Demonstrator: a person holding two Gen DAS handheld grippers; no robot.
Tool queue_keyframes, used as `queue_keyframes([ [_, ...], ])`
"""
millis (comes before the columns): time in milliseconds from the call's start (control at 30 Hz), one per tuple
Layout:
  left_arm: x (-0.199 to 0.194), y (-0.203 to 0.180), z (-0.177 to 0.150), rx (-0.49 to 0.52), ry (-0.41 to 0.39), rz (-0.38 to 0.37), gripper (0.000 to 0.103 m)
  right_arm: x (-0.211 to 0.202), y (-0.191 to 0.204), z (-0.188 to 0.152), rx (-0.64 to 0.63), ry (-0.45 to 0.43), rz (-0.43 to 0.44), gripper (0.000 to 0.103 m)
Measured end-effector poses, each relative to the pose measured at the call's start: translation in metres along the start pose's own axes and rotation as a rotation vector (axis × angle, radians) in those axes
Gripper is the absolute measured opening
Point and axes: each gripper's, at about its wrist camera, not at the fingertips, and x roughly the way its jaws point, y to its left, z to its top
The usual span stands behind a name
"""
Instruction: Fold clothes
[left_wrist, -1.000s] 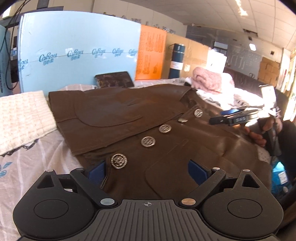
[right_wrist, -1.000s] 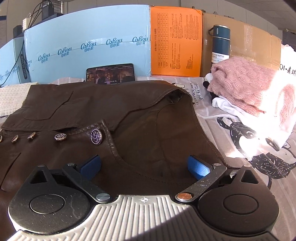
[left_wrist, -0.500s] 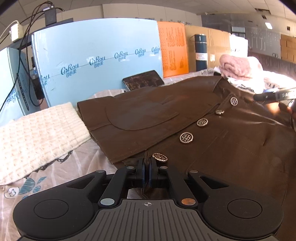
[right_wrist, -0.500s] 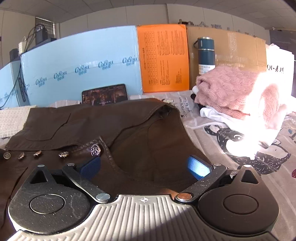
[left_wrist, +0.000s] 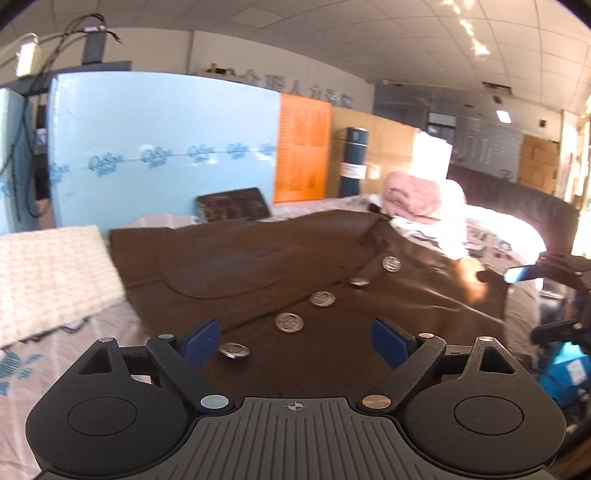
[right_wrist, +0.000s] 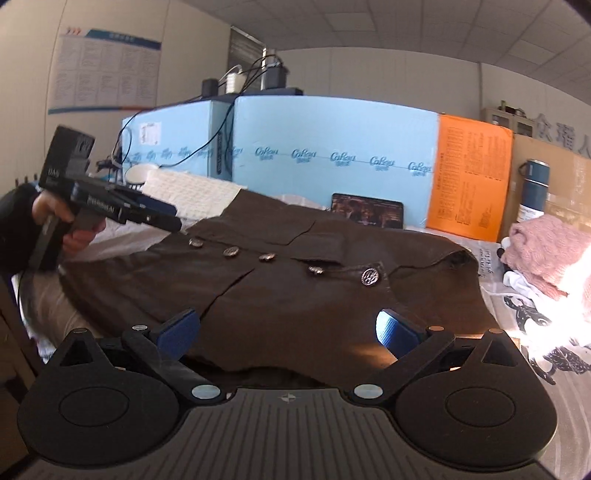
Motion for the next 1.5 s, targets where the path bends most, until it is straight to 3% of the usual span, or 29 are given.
queue_keyframes([
  [100,0.0,-0.014,-0.003,0.017,0.037,-0.067,0.092,0.006,0.015,-0.001,-0.1,0.046,0.022,0.103],
  [267,0.008,-0.005,-0.014,-0.035,0.101,0.026,0.092,0.012,0.034,-0.005,-0.238,0.088,0.077,0.103],
  [400,-0.005,-0.003,-0.014,-0.041,0.025,-0.023,0.092,0.02,0.047,-0.01,-0.344,0.122,0.074,0.103],
  [533,-0.019,-0.001,-0.013,-0.044,-0.056,-0.076,0.092,0.029,0.043,-0.007,-0.324,0.114,0.057,0.103],
  [600,-0.026,0.0,-0.013,-0.045,-0.097,-0.102,0.1,0.029,0.042,-0.003,-0.319,0.087,0.039,0.103],
  [767,-0.046,-0.014,-0.014,0.037,-0.177,-0.296,0.101,0.036,0.038,0.007,-0.278,0.031,0.062,0.103],
  [867,-0.047,-0.025,-0.016,0.094,-0.145,-0.379,0.101,0.044,0.042,0.009,-0.289,0.028,0.12,0.103],
  [1000,-0.043,-0.032,-0.021,0.105,-0.104,-0.401,0.101,0.053,0.055,0.006,-0.348,0.04,0.212,0.102],
  [1067,-0.042,-0.031,-0.022,0.101,-0.101,-0.413,0.101,0.058,0.059,0.006,-0.347,0.049,0.236,0.096],
  [1133,-0.047,-0.029,-0.022,0.105,-0.129,-0.425,0.101,0.059,0.057,0.008,-0.321,0.05,0.265,0.065],
  [1233,-0.054,-0.026,-0.022,0.133,-0.157,-0.439,0.101,0.059,0.05,0.014,-0.249,0.035,0.314,0.038],
  [1333,-0.054,-0.029,-0.024,0.186,-0.137,-0.407,0.101,0.059,0.042,0.019,-0.187,0.021,0.326,0.033],
  [1500,-0.045,-0.036,-0.028,0.301,-0.079,-0.304,0.1,0.056,0.03,0.023,-0.103,-0.017,0.334,0.032],
])
